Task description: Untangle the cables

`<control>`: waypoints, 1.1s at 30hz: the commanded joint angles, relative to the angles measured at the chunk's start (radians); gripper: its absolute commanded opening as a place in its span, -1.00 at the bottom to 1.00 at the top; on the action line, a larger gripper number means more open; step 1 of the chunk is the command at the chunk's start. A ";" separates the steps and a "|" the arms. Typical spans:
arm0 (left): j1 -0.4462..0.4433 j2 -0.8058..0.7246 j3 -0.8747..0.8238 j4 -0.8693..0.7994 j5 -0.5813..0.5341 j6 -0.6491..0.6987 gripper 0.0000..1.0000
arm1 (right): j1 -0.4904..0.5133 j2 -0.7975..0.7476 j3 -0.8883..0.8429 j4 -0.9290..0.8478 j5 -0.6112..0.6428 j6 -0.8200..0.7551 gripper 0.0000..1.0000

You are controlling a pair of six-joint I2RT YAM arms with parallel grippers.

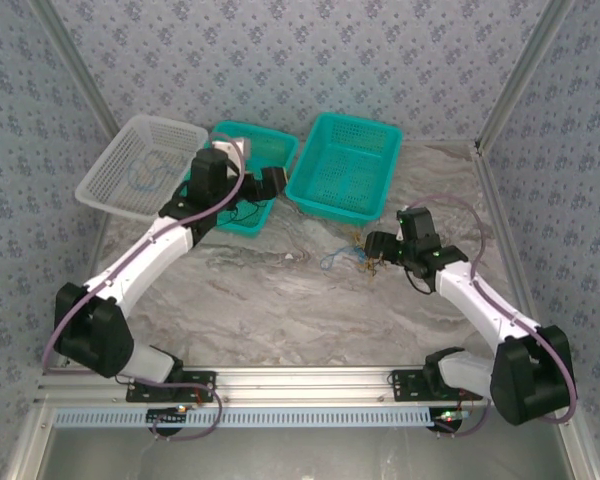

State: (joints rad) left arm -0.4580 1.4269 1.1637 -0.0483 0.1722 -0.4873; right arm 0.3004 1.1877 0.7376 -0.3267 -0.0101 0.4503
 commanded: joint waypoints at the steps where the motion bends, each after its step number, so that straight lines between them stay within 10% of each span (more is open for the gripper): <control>1: -0.002 -0.054 -0.081 0.135 0.005 -0.099 0.98 | -0.006 0.042 0.040 -0.039 -0.026 0.050 0.61; 17: -0.001 -0.195 -0.307 0.181 -0.049 -0.150 0.99 | -0.002 0.197 0.082 0.046 -0.095 -0.015 0.29; 33: -0.001 -0.177 -0.301 0.177 -0.068 -0.140 0.99 | 0.005 0.205 0.095 0.043 -0.116 -0.041 -0.76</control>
State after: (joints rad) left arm -0.4583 1.2545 0.8593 0.1066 0.1154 -0.6270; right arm 0.2996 1.4174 0.8238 -0.2806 -0.1013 0.4156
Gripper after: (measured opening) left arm 0.993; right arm 0.143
